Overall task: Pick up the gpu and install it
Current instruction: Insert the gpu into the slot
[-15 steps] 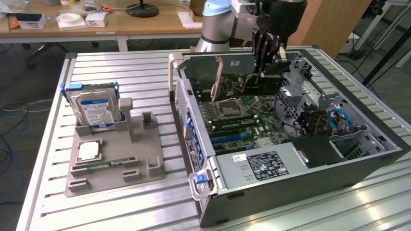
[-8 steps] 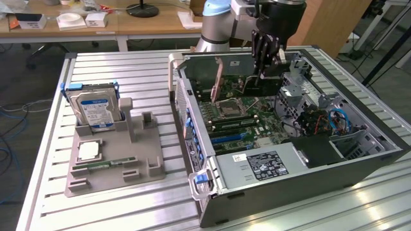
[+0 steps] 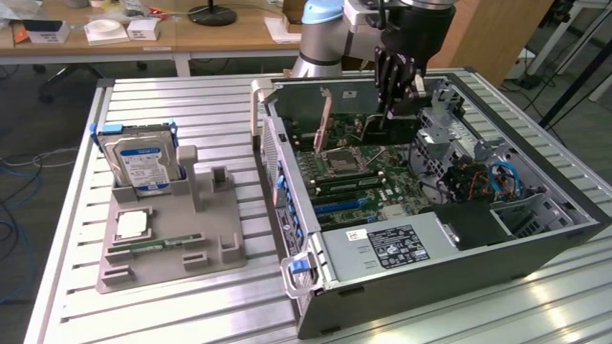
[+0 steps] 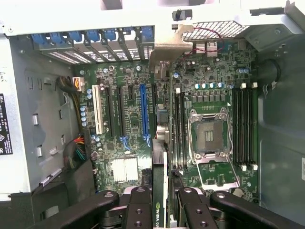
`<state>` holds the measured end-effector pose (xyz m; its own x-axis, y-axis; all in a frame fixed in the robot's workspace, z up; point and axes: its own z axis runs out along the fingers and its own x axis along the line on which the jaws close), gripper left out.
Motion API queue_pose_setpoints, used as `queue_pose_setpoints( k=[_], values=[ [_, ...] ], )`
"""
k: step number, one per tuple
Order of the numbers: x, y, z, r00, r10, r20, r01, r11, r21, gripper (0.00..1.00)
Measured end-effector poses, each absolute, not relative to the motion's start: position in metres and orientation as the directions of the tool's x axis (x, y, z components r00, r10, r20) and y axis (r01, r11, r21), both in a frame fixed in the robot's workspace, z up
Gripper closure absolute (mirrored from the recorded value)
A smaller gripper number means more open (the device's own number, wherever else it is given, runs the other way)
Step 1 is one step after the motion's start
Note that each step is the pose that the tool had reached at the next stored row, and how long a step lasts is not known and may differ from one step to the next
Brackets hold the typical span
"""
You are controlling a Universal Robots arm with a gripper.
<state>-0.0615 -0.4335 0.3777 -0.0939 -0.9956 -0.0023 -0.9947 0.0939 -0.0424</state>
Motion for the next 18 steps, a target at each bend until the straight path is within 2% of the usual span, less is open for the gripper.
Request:
queue_pose_setpoints(
  k=[18],
  values=[
    [-0.0615,-0.4335,0.375,-0.094,-0.996,-0.002,-0.995,0.094,-0.042,0.74]
  ],
)
